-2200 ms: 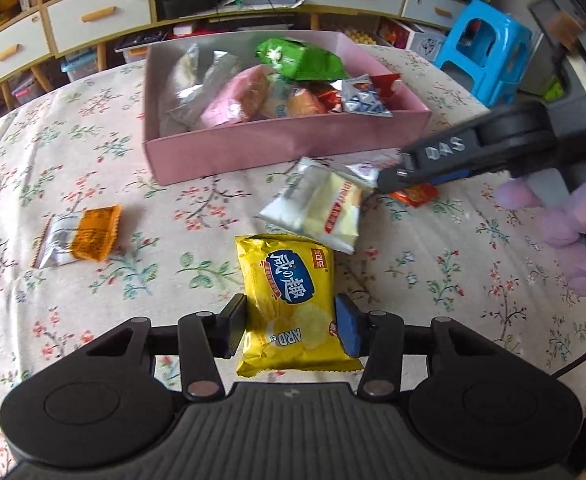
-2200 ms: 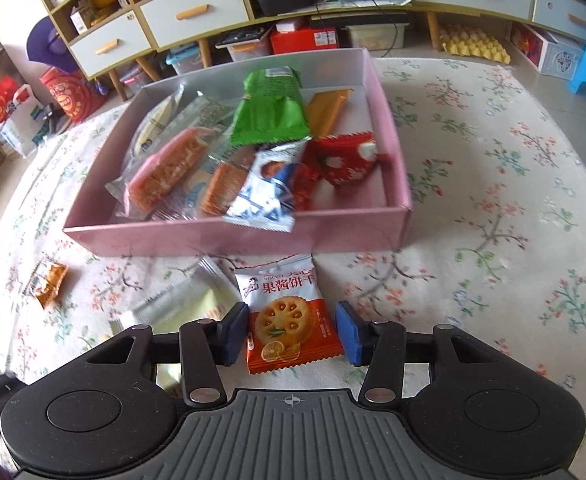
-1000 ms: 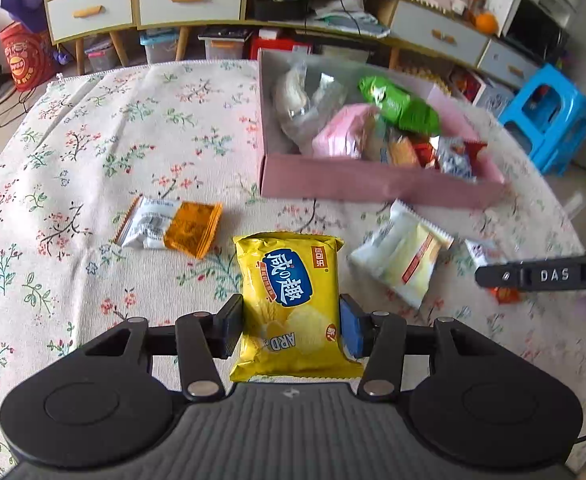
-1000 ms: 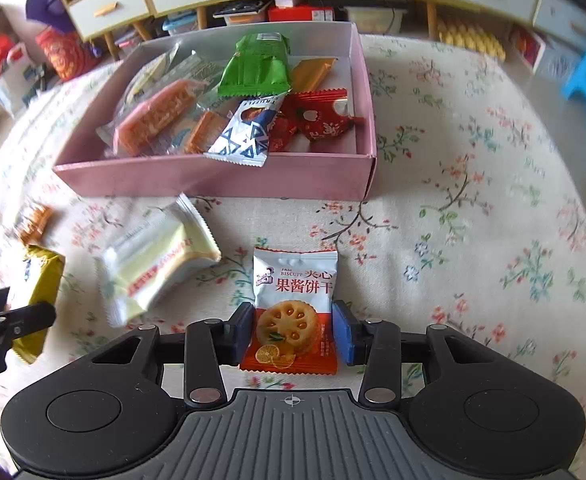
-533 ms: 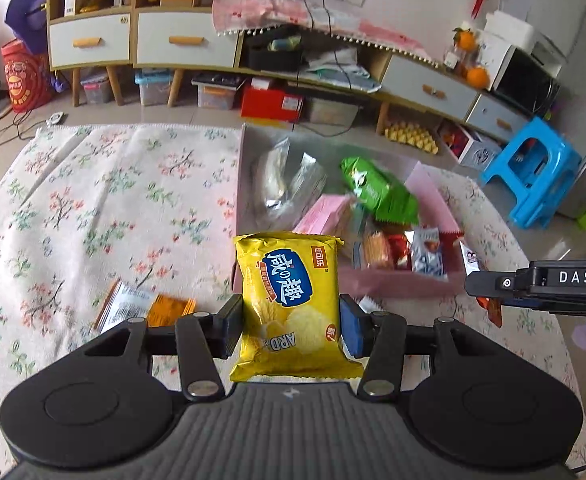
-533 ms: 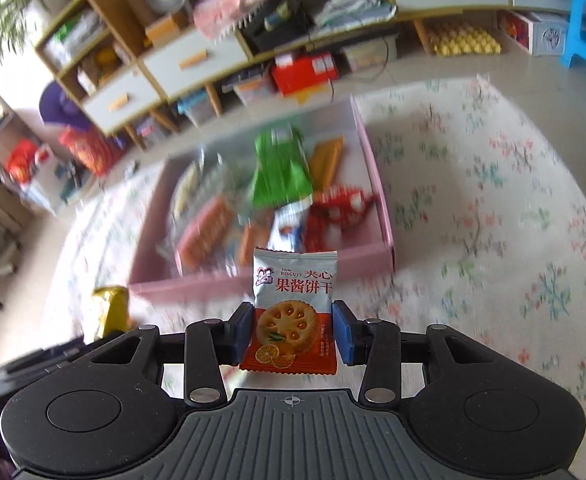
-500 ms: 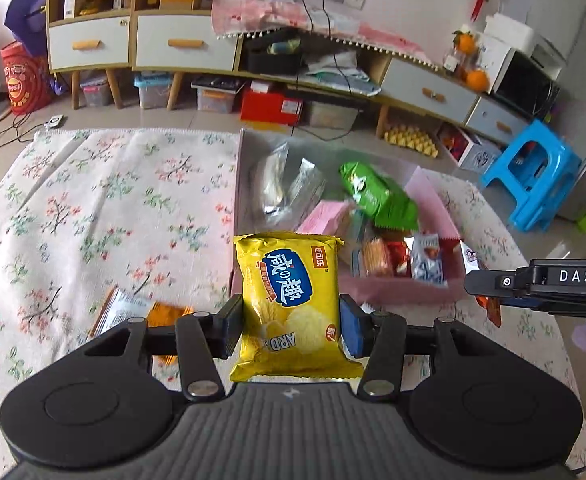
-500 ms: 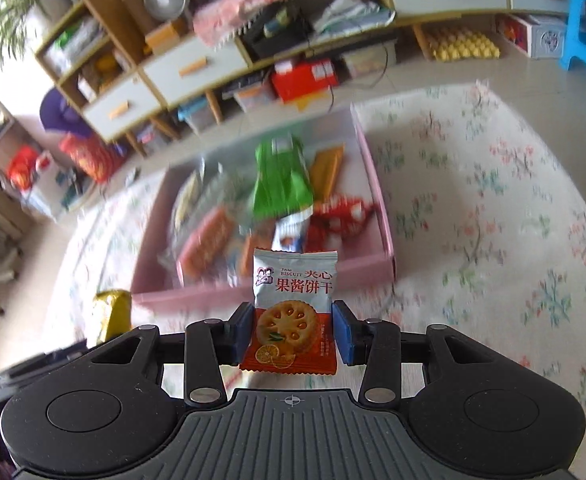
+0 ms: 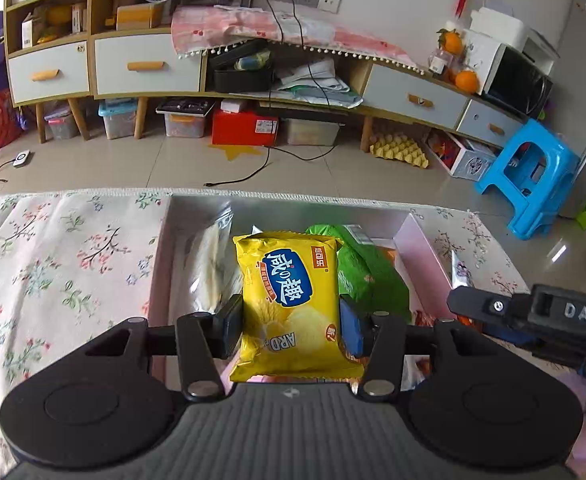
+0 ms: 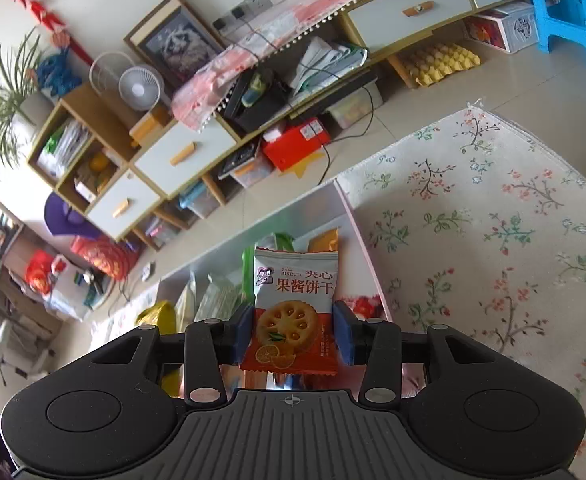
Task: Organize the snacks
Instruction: 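Carry the chips bag and biscuit packet into the pink box and open both grippers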
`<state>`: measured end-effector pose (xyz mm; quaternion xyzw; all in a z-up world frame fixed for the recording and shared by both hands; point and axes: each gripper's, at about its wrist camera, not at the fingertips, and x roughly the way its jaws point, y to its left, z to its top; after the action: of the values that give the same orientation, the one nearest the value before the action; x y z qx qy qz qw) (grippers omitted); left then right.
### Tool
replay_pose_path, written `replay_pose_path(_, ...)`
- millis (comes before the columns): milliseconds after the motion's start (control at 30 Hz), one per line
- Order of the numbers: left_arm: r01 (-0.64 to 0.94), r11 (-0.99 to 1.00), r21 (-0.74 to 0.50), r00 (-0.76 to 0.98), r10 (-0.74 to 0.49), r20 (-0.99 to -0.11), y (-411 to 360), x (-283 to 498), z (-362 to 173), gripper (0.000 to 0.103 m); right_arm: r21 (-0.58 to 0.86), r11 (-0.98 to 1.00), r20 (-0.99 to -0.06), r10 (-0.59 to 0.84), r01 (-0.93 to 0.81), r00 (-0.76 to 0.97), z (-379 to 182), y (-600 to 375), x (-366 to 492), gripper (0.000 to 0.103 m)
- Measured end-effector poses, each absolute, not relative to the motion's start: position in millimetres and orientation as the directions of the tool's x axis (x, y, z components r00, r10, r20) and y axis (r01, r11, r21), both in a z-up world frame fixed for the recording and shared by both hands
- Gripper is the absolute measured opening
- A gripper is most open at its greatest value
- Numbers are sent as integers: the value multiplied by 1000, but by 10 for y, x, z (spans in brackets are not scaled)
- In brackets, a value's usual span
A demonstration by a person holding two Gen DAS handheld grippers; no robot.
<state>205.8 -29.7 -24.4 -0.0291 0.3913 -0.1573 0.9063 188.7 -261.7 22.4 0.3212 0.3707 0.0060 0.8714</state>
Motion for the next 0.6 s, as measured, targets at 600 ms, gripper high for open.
replay_pose_path(600,266,957,-120,645,-269,-715,-451,2275,-324,50,644,722,-607,282,252,743,72,-2817,1961,45)
